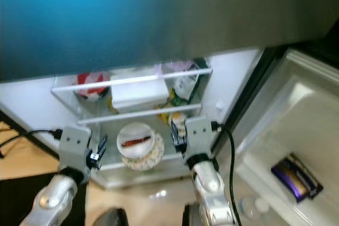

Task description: Restocking fridge

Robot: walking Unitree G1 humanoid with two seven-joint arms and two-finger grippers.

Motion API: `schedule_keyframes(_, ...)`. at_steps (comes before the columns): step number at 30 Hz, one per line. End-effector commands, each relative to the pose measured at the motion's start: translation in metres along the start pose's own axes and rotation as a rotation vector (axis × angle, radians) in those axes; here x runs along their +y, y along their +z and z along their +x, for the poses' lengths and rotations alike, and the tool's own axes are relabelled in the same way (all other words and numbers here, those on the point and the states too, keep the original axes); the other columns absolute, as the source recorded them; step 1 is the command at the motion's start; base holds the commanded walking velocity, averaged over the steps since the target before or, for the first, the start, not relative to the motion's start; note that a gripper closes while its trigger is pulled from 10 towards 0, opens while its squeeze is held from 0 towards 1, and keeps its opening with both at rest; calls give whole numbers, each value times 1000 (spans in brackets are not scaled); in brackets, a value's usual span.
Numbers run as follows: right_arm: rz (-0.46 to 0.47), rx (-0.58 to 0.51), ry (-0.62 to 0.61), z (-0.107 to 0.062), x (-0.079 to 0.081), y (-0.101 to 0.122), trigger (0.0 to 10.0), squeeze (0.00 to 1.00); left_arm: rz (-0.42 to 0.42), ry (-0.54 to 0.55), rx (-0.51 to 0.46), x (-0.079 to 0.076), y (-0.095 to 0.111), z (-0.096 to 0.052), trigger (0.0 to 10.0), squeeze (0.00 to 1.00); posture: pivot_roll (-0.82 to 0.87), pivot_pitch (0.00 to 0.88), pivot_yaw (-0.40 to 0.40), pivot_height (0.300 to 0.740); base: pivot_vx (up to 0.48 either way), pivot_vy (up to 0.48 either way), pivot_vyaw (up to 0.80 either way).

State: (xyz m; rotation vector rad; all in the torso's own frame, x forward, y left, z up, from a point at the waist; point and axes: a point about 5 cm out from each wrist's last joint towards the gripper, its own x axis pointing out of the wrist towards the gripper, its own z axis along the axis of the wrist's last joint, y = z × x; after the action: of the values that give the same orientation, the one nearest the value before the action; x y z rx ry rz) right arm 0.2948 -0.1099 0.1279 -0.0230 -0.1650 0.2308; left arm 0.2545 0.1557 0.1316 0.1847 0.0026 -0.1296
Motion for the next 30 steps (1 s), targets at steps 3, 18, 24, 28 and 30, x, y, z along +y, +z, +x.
schedule_keyframes(3, 10, 20, -7, -5, 0, -7, 10000, 0, 10, -3, 34, -2, -7, -2, 10000, 0, -72, 233, 31, 723, 0, 0, 0)
schedule_keyframes(18, 15, 31, -16, -5, 0, -9, 10000, 0, 20, -8, 35, -1, -8, -1, 10000, 0, -74, 228, 33, 740, 0, 0, 0)
schedule_keyframes(24, 20, 40, 1, -6, 2, -11, 10000, 0, 21, -10, 48, -2, -11, -1, 10000, 0, -73, 226, 34, 740, 0, 0, 0)
schedule_keyframes(28, 33, 88, 27, -10, 5, -23, 10000, 0, 16, -3, 113, -1, -26, -6, 10000, 0, -74, 222, 34, 740, 0, 0, 0)
schedule_keyframes(30, 32, 141, 44, -17, 6, -36, 10000, 0, 22, 3, 148, 0, -36, -11, 10000, 0, -74, 218, 32, 740, 0, 0, 0)
